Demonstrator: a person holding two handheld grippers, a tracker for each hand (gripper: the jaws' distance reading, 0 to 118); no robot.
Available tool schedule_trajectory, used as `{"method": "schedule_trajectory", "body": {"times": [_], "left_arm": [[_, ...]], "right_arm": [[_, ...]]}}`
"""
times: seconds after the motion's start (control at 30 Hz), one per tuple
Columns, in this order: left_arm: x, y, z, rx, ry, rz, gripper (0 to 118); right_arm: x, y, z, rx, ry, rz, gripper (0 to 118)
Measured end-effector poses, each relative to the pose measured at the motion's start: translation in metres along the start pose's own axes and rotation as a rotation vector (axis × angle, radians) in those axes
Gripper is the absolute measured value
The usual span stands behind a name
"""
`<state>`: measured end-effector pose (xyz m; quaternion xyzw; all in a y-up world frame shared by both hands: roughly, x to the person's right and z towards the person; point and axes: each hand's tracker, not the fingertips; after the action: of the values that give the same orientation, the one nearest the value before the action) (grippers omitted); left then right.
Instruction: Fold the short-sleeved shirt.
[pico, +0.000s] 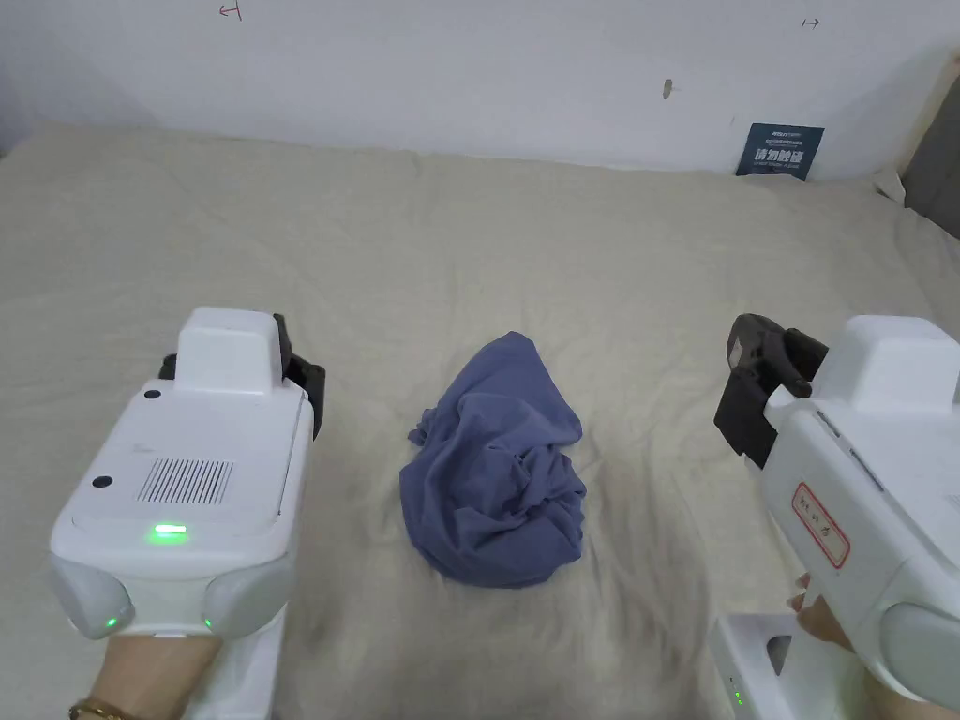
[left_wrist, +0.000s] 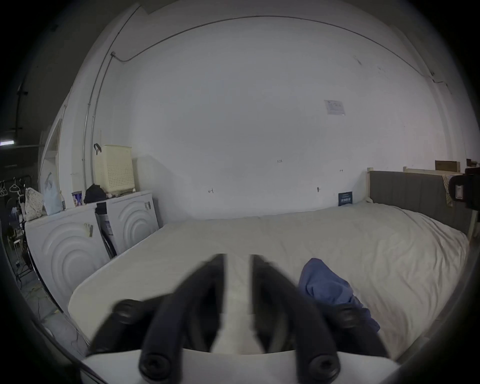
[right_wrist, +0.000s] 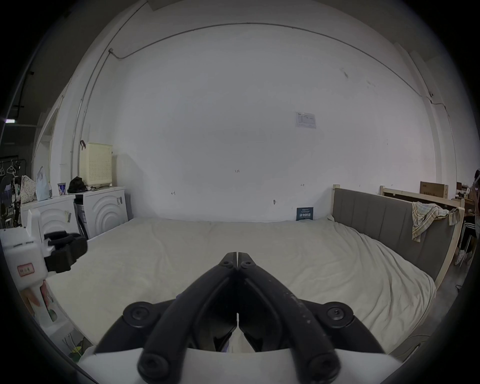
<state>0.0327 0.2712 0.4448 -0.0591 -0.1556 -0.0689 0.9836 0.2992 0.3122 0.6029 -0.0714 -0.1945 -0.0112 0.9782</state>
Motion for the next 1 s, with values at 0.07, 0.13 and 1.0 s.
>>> {"method": "schedule_trajectory", "body": {"times": [0.07,0.13,1.0], "left_arm": [[-0.005,-0.004,0.001,-0.049,-0.023,0.061,1],[-0.006,-0.008,0.002,-0.068,-0.018,0.064,0],[0.025,0.023,-0.088,-0.262,-0.206,0.106,60]], "right_arm": [[0.000,-0.003,0.002,-0.008,0.003,-0.001,1],[0.000,-0.005,0.003,-0.015,0.004,-0.003,1],[0.005,-0.006,-0.022,-0.072,0.027,0.020,1]]}}
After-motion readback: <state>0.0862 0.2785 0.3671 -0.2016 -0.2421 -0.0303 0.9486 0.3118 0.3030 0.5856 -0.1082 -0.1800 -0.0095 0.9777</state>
